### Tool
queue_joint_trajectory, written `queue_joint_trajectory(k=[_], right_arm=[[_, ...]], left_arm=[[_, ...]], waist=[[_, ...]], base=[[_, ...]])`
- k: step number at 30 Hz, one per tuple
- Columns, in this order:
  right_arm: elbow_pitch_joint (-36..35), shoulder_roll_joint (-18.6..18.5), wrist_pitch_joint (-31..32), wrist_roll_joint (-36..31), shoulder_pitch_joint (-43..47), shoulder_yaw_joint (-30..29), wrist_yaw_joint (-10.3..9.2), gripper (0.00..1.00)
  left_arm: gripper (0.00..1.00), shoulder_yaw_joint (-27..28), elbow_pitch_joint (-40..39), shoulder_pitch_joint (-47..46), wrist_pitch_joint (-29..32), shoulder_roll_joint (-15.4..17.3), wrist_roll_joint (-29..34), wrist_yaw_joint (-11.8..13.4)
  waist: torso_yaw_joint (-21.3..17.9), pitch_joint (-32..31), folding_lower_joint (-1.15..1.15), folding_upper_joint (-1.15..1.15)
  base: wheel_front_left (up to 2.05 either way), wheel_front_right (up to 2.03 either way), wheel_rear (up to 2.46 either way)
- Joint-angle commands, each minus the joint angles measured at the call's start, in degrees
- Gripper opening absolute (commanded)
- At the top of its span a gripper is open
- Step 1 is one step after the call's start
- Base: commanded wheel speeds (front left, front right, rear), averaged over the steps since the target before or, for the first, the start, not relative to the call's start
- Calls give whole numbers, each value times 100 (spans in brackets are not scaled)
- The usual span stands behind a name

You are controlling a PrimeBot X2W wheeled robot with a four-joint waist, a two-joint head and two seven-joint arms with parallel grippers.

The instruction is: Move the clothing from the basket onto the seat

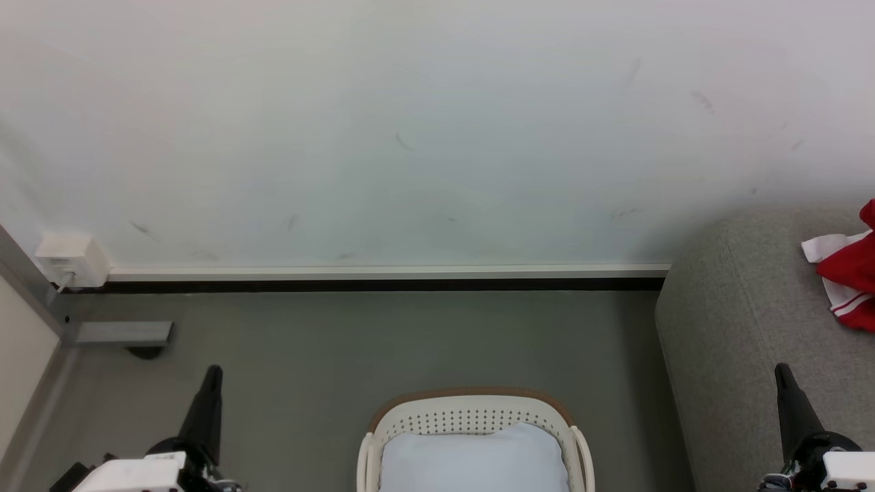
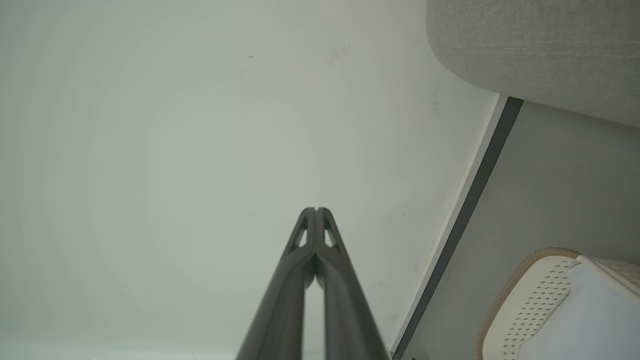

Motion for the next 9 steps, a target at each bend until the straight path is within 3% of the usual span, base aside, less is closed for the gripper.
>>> queue_joint_trajectory(k=[1,9], right_arm=[[-30,-47,19,7,-75,-22,-12,0],[-31,-47,18,7,-75,-22,-12,0]], left_arm=[[0,10,-17,-48,22,15,-76,-28],[0,10,-17,-48,22,15,-76,-28]], waist=[[0,0,0,0],[0,0,0,0]], base=[[0,0,0],[0,0,0]])
